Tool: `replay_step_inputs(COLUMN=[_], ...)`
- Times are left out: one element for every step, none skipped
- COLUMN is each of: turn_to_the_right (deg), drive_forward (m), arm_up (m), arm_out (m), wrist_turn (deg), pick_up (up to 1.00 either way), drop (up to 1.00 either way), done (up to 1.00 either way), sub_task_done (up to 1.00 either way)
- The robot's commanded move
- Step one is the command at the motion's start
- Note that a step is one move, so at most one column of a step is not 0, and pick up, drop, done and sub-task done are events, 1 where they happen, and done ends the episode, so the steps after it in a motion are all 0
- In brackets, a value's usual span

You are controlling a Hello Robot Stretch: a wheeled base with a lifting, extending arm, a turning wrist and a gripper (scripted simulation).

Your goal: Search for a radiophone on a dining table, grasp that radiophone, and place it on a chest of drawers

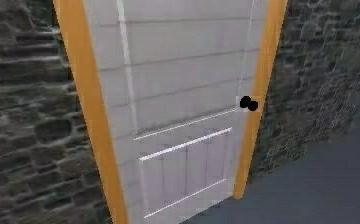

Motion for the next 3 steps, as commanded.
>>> replay_step_inputs(turn_to_the_right=[-27.0,0.0,45.0], drive_forward=[0.0,0.15,0.0], arm_up=[0.0,0.0,0.0], arm_out=[0.0,0.0,0.0], wrist_turn=[0.0,0.0,0.0], pick_up=[0.0,0.0,0.0], drop=[0.0,0.0,0.0], done=[0.0,0.0,0.0], sub_task_done=[0.0,0.0,0.0])
